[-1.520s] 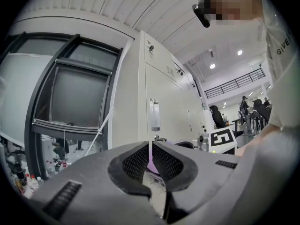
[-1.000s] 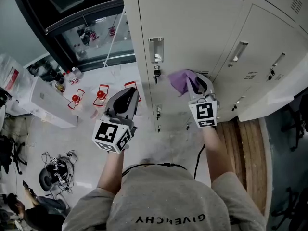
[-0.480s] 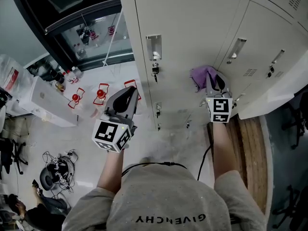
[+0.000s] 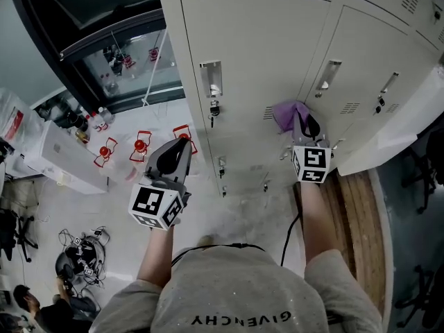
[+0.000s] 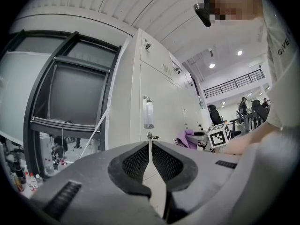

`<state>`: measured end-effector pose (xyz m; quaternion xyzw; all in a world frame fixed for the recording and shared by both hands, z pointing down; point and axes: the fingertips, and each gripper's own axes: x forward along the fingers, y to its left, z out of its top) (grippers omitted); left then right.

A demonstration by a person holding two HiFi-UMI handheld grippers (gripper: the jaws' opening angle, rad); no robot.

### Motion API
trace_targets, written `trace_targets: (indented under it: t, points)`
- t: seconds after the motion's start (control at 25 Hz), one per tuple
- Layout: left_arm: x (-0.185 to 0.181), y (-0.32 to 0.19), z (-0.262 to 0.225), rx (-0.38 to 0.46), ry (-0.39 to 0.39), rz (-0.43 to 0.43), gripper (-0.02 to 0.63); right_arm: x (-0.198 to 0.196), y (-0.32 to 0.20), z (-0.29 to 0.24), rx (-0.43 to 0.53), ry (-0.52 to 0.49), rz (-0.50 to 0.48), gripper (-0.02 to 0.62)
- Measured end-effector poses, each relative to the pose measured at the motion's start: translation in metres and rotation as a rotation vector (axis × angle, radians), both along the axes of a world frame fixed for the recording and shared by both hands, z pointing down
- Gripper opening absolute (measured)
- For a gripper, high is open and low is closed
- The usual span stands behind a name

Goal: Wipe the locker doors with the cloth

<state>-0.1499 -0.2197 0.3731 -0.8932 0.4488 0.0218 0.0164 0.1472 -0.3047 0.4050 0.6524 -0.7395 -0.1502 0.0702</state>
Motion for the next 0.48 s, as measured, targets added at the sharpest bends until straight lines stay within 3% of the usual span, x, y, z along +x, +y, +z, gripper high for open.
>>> trace_targets:
  t: [0.48]
  points:
    - [0.059,0.012,-0.022,0.04,0.009,0.069,0.018,0.021,0.048,-0.096,0.211,0.0,-0.079,0.057]
